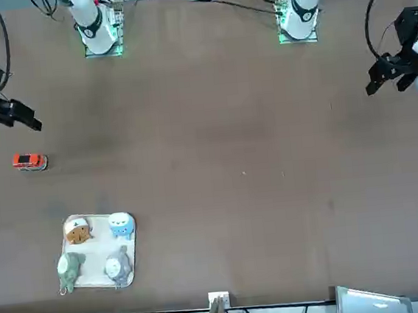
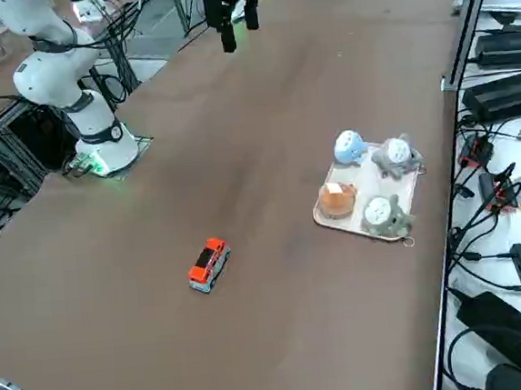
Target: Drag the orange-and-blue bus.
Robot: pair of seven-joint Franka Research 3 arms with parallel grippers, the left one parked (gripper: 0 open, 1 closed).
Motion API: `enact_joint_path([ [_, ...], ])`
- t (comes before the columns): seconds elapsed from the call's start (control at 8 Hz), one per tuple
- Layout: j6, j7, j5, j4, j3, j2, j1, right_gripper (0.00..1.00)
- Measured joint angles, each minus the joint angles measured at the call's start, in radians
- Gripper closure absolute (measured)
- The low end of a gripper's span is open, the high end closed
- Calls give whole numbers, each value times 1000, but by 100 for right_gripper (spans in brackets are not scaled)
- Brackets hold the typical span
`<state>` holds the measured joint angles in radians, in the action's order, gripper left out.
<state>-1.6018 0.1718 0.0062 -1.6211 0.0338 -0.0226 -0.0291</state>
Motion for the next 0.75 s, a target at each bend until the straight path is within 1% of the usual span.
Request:
enact_joint_path([
  [0.75, 0, -1, 0, 0, 0, -1, 0, 0],
])
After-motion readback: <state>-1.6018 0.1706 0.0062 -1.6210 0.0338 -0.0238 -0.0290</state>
